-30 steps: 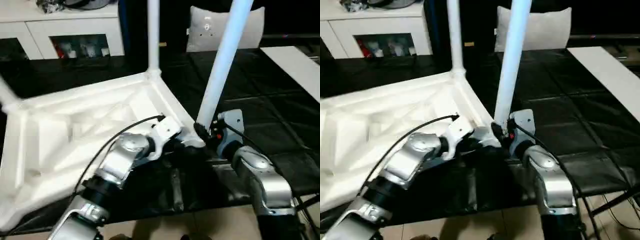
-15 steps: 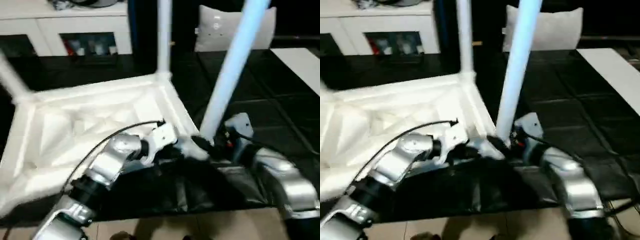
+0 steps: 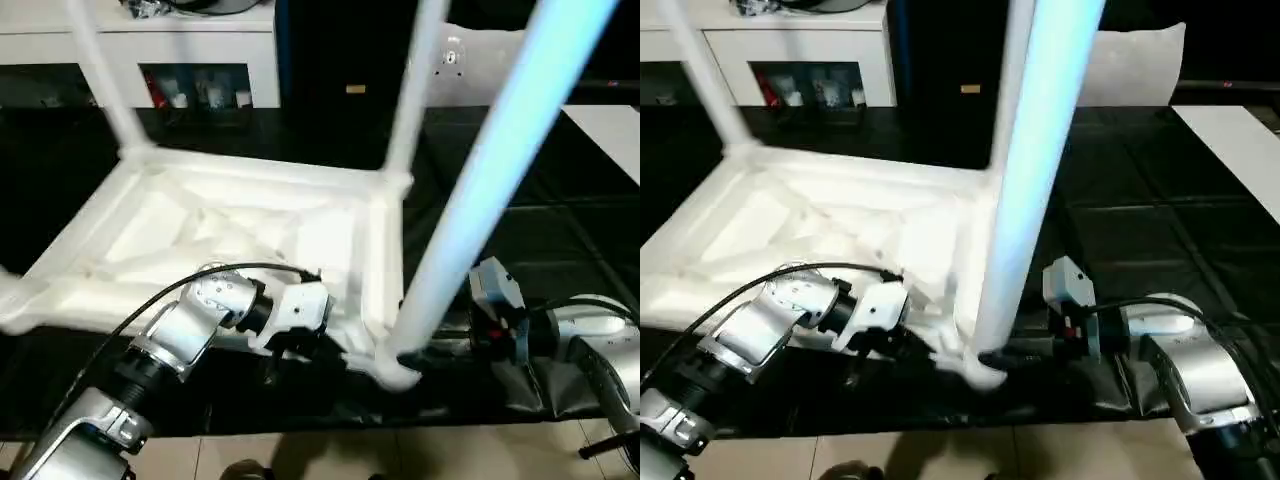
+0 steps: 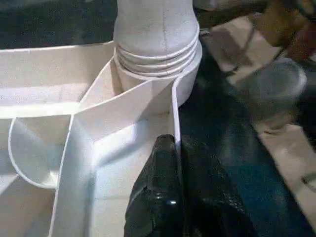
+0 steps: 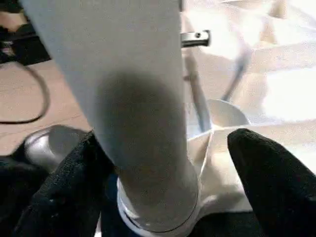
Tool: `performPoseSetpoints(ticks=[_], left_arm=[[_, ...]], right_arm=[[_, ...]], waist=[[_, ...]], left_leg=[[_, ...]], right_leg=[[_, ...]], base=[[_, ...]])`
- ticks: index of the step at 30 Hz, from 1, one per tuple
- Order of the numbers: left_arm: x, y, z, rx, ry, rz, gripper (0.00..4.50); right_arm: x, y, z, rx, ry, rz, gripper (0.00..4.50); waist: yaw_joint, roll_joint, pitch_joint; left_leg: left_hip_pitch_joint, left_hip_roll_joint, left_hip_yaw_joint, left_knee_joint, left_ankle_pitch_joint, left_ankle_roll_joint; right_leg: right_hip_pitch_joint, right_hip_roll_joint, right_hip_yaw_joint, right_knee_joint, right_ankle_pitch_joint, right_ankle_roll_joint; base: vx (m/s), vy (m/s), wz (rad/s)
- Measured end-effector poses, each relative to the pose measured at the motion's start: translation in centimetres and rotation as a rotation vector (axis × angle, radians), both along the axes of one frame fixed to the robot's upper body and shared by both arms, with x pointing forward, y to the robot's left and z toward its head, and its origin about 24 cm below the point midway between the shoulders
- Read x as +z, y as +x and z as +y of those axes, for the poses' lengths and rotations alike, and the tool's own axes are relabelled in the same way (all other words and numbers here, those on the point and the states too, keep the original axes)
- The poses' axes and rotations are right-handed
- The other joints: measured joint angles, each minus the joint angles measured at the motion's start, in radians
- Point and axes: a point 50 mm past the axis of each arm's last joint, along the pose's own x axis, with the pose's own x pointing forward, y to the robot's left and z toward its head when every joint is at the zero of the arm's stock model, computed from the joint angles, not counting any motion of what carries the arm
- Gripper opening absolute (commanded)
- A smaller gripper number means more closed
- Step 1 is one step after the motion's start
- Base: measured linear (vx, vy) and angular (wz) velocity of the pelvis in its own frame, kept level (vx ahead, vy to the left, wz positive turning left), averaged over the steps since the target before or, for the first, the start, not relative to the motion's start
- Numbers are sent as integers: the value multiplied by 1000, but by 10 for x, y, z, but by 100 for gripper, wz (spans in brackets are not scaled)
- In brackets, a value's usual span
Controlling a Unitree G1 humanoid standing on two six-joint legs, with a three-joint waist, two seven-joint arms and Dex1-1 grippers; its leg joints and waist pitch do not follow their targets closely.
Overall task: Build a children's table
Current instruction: Rotate leg to tighten
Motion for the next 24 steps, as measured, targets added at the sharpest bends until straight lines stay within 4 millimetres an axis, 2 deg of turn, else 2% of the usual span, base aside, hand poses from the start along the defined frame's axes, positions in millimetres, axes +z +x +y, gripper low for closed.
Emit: performPoseSetpoints(ticks=[5, 8, 9, 12, 15, 21, 24], left_arm=[[0, -2, 0, -36, 3, 12, 0], [0, -3, 0, -39, 2, 13, 0], [0, -3, 0, -39, 2, 13, 0], [0, -3, 0, -43, 1, 16, 0], [0, -3, 0, -51, 2, 21, 0], [1, -3, 0, -44, -9, 32, 0], [3, 0, 2, 14, -8, 47, 0]], right_arm=[[-6, -5, 1, 69, 10, 81, 315], [-7, -7, 2, 93, 14, 99, 306], [-7, -7, 2, 95, 14, 104, 281], [-7, -7, 2, 100, 13, 113, 265], [-8, -8, 2, 107, 16, 121, 227], [-7, -9, 2, 86, 34, 141, 209], [-8, -9, 7, 7, 60, 141, 205]], waist=[[4, -1, 1], [5, -1, 1], [6, -1, 1], [6, -1, 1], [8, -1, 1], [12, -1, 1], [10, -1, 0]], left_leg=[[0, 0, 0, 1, 0, 0], [0, 0, 0, 1, 0, 0], [0, 0, 0, 1, 0, 1], [0, 0, 0, 1, 0, 1], [0, 0, 0, 1, 0, 1], [0, 0, 0, 1, 0, 0], [2, 0, 0, 1, 0, 0]], right_leg=[[0, 0, 0, 0, 0, 0], [0, 0, 0, 0, 0, 0], [0, 0, 0, 0, 0, 0], [0, 0, 0, 0, 0, 0], [0, 0, 0, 0, 0, 0], [0, 0, 0, 1, 0, 0], [0, 0, 0, 3, 0, 0]], base=[[0, 0, 0], [0, 0, 0], [0, 0, 0], [0, 0, 0], [0, 0, 0], [0, 0, 0], [0, 0, 0]])
